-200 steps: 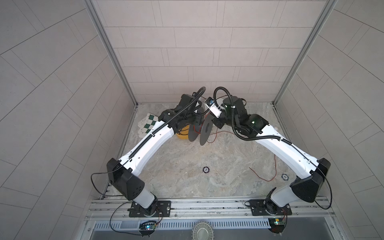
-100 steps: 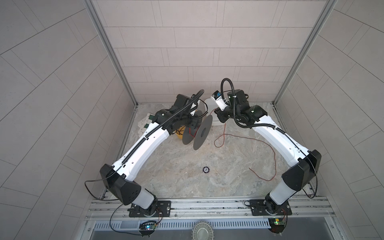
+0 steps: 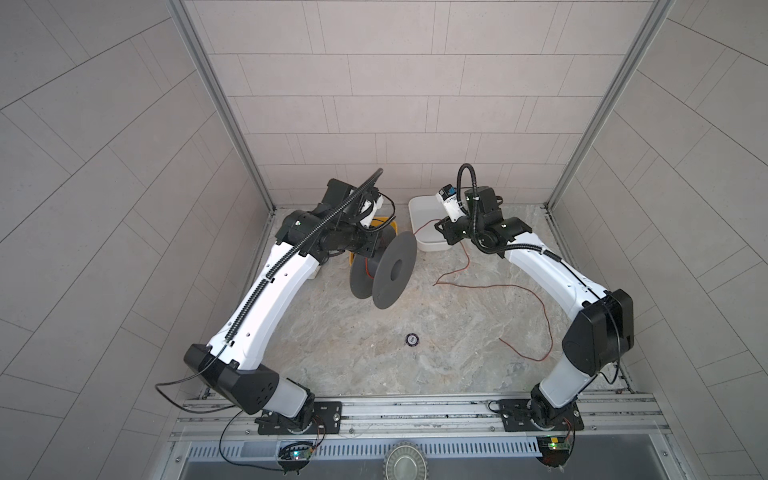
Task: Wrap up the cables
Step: 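Draw the right gripper back from the spool, pulling the red cable taut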
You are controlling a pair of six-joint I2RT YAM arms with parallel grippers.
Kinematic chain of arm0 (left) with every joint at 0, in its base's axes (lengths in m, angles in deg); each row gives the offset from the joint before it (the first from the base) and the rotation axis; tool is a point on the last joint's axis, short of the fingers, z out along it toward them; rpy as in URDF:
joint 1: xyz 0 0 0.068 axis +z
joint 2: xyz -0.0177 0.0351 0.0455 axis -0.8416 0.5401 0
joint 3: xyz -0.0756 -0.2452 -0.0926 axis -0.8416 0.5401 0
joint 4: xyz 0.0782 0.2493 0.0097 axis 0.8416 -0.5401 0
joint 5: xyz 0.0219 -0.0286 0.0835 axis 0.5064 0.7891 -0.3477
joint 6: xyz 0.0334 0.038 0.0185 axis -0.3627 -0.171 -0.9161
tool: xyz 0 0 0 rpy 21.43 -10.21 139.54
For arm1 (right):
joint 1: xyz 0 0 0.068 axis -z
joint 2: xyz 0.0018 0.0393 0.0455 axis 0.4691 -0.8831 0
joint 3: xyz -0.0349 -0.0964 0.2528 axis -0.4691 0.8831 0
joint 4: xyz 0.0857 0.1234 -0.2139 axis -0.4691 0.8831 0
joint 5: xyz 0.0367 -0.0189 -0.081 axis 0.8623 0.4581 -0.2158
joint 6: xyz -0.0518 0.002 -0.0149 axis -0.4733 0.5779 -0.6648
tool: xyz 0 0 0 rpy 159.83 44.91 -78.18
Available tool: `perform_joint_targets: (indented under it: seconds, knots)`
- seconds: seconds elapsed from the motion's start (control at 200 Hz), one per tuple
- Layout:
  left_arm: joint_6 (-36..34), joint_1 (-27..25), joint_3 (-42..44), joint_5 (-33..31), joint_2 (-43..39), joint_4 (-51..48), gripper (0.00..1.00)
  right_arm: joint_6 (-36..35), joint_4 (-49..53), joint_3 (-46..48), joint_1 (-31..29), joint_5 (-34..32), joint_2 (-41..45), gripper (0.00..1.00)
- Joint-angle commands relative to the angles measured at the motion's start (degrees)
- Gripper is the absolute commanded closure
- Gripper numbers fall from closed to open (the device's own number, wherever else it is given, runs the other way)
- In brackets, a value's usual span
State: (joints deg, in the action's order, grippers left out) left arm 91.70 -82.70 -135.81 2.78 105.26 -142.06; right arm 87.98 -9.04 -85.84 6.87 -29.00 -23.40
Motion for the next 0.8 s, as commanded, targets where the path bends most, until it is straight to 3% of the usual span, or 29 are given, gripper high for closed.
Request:
perform_joint_targets:
  seconds: [0.0,0.15,0.51,0.796]
  knots:
    - [3.7,2.9,-2.5,8.1,-2.0,0.1,1.00,3.6,-4.9,2.0,1.3,4.8,-0.7,0.76]
    - [6.9,5.8,-3.1,12.4,-2.0,2.0,1.00,5.5,-9.1,6.1,2.1,9.7,-1.3,0.68]
    - [8.1,6.8,-6.7,9.5,-1.2,1.5,1.00,7.6,-15.2,16.1,2.2,14.5,3.6,0.25]
    - [8.7,6.9,-8.7,10.8,-0.5,1.3,1.00,7.5,-16.1,21.2,2.3,18.6,9.7,0.17]
